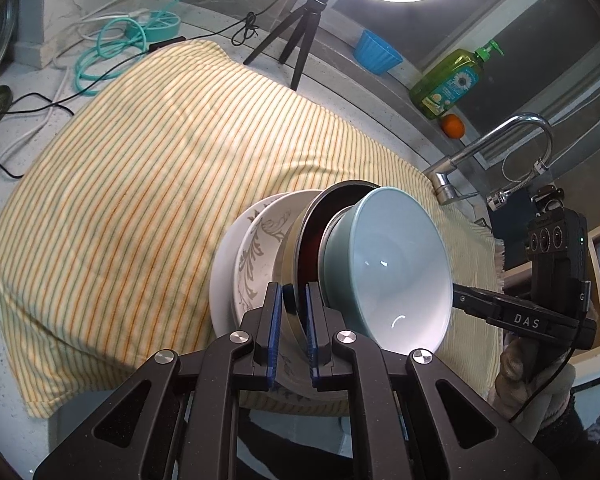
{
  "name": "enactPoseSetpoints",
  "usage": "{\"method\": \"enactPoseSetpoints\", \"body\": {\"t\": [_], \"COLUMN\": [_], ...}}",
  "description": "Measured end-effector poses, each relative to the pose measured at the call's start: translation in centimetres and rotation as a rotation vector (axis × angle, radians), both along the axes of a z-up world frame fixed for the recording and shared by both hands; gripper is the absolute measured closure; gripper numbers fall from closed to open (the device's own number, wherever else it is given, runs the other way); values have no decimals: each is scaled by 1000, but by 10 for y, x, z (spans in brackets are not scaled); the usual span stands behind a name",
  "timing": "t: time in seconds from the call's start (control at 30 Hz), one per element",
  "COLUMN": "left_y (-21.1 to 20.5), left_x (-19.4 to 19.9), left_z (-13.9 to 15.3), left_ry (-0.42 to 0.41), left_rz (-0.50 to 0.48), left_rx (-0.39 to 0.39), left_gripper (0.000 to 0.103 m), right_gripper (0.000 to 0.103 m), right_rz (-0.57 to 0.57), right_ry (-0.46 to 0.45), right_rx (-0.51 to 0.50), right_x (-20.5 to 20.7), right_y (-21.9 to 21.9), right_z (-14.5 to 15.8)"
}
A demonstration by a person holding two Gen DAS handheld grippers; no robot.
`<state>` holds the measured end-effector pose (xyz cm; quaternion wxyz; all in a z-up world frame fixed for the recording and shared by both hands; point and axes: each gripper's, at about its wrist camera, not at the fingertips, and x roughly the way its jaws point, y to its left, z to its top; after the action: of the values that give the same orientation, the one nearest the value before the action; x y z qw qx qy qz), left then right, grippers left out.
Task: Organize plates and bowls
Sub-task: 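Lift the nested bowls and carry them onto the white plate stack, then lower the bowls onto the plates and open both grippers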
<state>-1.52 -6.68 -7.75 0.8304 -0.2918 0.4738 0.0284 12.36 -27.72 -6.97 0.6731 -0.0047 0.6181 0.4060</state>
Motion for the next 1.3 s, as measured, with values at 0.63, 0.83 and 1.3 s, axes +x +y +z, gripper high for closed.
{"method": "enactPoseSetpoints", "body": {"t": [0.63, 0.83, 1.3], "left_y": [-2, 3, -13], "left_x": [-3, -2, -18], "left_z": [6, 12, 37], "left_ry": [-7, -19, -62], "left_rz": [11, 20, 20], "left_rx": [50, 73, 201], "left_gripper": [83, 79, 49], "right_gripper": [81, 65, 46], "right_rz": [5, -13, -44], "right_ry": [-39, -67, -190], "right_rx": [-6, 11, -7], "right_x": [-1, 2, -9], "right_y": [-8, -13, -36], "right_z": [6, 16, 39]}}
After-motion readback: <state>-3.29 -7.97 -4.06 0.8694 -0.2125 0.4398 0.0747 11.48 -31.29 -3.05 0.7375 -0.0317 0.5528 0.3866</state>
